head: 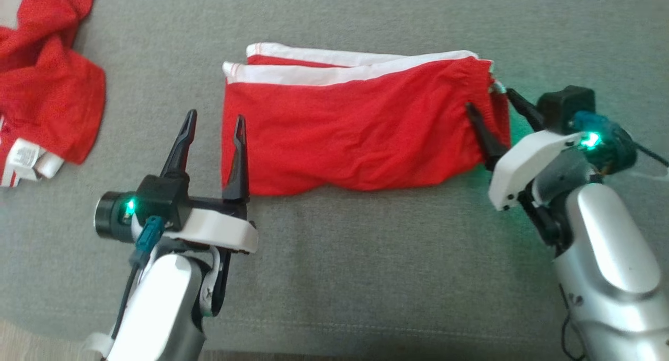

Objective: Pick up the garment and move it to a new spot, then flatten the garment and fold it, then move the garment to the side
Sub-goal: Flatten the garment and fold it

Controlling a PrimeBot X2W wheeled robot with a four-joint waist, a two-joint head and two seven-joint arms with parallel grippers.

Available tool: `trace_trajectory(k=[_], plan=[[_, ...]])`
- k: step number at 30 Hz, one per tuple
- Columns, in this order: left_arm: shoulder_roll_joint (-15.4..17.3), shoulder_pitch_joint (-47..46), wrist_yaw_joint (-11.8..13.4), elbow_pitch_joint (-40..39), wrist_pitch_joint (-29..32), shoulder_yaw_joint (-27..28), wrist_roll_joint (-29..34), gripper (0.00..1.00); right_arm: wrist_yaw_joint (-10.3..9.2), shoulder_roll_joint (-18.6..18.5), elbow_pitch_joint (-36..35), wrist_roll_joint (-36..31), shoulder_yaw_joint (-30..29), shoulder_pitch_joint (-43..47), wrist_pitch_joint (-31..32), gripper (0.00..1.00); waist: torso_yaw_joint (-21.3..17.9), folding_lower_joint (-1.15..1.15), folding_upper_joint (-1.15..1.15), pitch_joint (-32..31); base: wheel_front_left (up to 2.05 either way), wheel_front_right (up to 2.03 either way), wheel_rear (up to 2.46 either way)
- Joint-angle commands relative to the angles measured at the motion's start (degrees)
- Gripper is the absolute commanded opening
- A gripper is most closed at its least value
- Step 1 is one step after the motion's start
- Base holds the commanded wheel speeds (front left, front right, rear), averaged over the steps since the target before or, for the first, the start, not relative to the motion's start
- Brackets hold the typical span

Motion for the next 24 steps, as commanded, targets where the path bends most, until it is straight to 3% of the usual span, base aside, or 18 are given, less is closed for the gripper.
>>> trace_trajectory(k=[1, 8, 13, 14, 15, 24], plan=[[0.4, -2.2, -0.3, -1.3, -0.6, 1.7, 0.6, 1.0, 0.42, -0.3, -0.4, -0.8, -0.1, -1.6, 0.9, 1.0, 0.7, 0.0, 0.0, 0.7, 0.0, 0.0, 0.0], [-0.4, -2.9, -0.6, -1.5, -0.7, 2.1, 1.2, 1.0, 0.42, -0.6, 4.1, -1.0, -1.9, -2.7, 3.1, 1.0, 1.0, 0.0, 0.0, 1.4, 0.0, 0.0, 0.0], [-1.0, -2.9, -1.2, -1.9, -0.7, 2.6, 1.8, 1.0, 0.42, -0.6, 6.3, 3.3, 0.1, -2.7, 5.3, 1.0, 1.0, 0.0, 0.0, 1.7, 0.0, 0.0, 0.0], [-1.0, -2.9, -1.3, -1.9, -0.7, 2.8, 1.9, 1.0, 0.42, -0.6, 6.6, 4.7, 0.8, -2.5, 5.8, 0.54, 0.9, 0.0, 0.0, 1.6, 0.0, 0.0, 0.0], [-1.1, -2.8, -1.3, -1.9, -0.7, 2.9, 2.0, 1.0, 0.42, -0.6, 6.6, 6.1, 1.4, -2.4, 6.2, 0.0, 0.8, 0.0, 0.0, 1.6, 0.0, 0.0, 0.0], [-1.1, -1.3, -1.6, -1.5, -0.7, 4.3, 2.7, 1.0, 0.42, -4.1, 1.9, 13.1, 0.0, 4.1, 3.2, 0.0, -0.5, 0.0, 0.0, -1.3, 0.0, 0.0, 0.0]])
